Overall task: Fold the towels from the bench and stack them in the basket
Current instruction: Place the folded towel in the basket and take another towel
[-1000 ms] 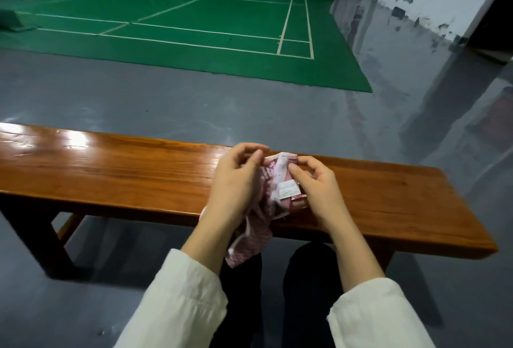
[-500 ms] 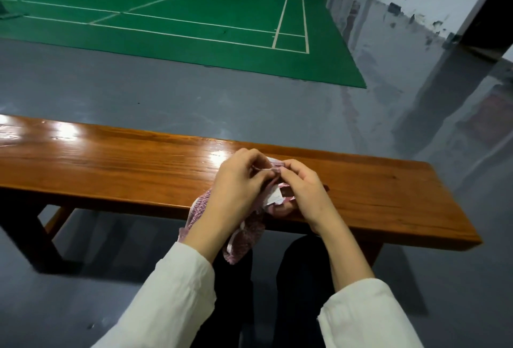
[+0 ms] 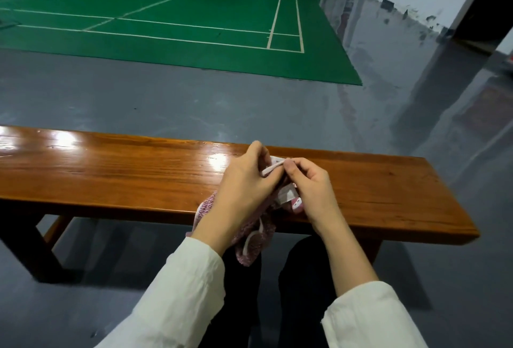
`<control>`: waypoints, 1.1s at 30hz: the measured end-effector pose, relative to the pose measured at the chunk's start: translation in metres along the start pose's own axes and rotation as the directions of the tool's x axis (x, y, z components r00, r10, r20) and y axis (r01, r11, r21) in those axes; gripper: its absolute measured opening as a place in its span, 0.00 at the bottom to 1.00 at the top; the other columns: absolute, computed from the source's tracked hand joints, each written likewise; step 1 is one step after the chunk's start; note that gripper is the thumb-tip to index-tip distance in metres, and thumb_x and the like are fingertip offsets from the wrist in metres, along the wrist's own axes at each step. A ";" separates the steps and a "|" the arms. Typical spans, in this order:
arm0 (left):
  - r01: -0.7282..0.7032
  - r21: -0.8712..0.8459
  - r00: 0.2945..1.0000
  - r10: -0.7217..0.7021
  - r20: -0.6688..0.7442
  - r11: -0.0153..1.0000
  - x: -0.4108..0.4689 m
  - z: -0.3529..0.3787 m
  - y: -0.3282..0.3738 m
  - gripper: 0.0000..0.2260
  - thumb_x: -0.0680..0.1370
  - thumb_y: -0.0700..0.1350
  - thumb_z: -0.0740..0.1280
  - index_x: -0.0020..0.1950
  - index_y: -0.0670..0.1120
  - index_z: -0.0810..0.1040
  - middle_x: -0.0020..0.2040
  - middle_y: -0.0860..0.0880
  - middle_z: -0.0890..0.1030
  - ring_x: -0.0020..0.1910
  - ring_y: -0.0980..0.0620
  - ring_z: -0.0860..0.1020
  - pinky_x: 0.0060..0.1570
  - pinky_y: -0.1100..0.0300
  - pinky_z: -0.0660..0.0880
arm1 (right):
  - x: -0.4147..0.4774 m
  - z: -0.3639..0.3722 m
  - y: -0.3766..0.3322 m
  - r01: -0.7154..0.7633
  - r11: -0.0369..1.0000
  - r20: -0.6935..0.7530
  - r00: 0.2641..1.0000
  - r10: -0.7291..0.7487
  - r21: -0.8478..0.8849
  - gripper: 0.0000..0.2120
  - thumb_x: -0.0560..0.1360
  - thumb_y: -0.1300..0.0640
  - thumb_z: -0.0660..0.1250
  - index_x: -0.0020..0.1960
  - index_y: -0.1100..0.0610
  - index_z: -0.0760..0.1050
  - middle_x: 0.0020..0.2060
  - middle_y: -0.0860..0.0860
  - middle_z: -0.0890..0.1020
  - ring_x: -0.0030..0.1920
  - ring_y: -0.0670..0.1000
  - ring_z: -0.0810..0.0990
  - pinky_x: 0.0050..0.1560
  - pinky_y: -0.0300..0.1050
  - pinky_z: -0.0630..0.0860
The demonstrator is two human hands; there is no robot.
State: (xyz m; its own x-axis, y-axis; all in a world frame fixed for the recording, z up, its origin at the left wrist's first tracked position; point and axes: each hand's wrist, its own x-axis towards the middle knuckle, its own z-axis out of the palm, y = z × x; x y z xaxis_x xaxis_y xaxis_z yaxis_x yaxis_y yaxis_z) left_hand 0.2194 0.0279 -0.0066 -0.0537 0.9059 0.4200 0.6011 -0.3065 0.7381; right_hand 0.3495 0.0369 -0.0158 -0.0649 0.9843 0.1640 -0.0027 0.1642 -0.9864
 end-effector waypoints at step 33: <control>-0.052 0.049 0.955 0.035 0.293 0.997 0.031 -0.112 -0.054 0.20 0.71 0.58 0.70 0.30 0.46 0.69 0.27 0.54 0.67 0.30 0.59 0.65 0.33 0.58 0.62 | 0.044 -0.001 0.013 -0.040 0.990 -0.466 0.884 -0.029 -0.138 0.13 0.82 0.53 0.56 0.40 0.48 0.72 0.38 0.44 0.76 0.45 0.48 0.74 0.64 0.63 0.66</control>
State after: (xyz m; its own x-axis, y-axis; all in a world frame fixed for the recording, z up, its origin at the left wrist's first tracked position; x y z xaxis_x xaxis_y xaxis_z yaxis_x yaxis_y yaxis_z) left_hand 0.0953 0.0396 0.0256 0.2038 0.9404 0.2724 0.6415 -0.3384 0.6884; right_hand 0.3473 0.0822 -0.0216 0.4081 0.8956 0.1773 0.1377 0.1316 -0.9817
